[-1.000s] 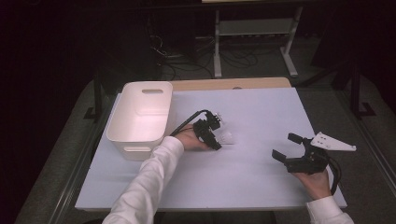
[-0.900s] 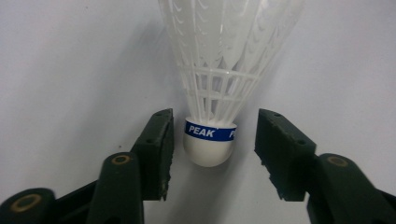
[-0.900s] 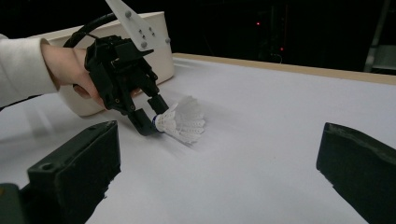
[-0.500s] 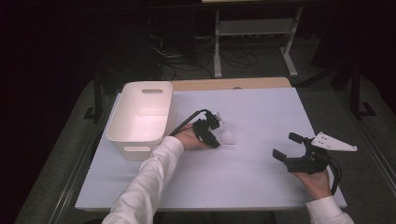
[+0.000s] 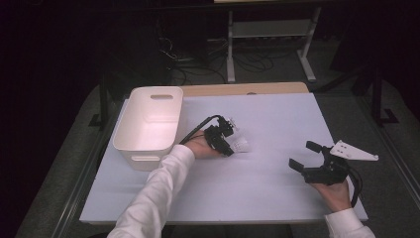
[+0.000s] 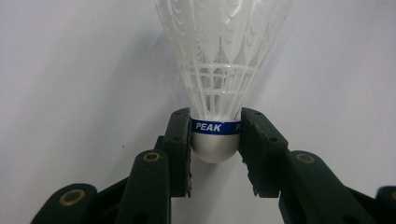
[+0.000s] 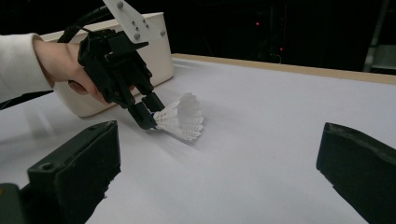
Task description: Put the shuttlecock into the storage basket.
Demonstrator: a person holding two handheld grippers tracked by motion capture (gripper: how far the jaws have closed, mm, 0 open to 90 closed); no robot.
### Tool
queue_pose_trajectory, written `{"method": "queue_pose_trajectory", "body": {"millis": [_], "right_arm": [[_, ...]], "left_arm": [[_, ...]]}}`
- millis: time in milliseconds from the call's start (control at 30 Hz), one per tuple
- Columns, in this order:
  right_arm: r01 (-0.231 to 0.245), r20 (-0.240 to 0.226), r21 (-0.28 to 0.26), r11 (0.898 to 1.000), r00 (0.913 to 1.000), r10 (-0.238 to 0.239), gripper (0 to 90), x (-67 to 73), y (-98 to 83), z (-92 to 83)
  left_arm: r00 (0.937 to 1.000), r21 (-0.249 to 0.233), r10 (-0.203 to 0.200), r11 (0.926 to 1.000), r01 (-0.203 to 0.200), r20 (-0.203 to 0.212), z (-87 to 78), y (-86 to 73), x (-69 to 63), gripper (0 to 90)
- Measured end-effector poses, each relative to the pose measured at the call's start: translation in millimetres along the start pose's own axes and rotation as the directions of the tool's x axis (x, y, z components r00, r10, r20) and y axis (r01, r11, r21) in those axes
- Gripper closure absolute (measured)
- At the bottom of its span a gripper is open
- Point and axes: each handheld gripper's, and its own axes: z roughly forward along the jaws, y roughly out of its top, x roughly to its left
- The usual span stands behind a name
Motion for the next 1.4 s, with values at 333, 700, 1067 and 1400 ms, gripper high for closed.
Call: {"method": "queue_pose_trajectory", "body": {"millis": [333, 700, 1067, 1400], "right_arm": [[0.000, 0.001, -0.001, 1.000, 1.0000, 0.000, 0.0, 0.7, 0.3, -0.2], [0.005, -0.002, -0.002, 1.000, 1.0000, -0.005, 0.0, 0.4, 0.2, 0.7], [0.000, -0.006, 0.004, 1.000, 1.0000, 0.000, 0.0, 0.6, -0.3, 1.2], [0.003, -0.003, 0.004, 1.000, 1.0000, -0.003, 0.0, 0.1, -0.7, 1.8]], "left_arm": [[0.9999, -0.010, 0.011, 0.9999, -0.011, -0.007, -18.0, 7.1, -4.5, 64.4], [0.9997, 0.009, 0.020, 0.9998, -0.020, 0.011, -30.5, 12.6, -14.2, 64.5], [0.9994, 0.000, 0.031, 0.9995, -0.031, 0.015, -46.2, 18.0, -24.3, 64.4], [0.9994, -0.024, 0.033, 0.9992, -0.033, 0.003, -64.1, 20.7, -29.1, 64.4]]}}
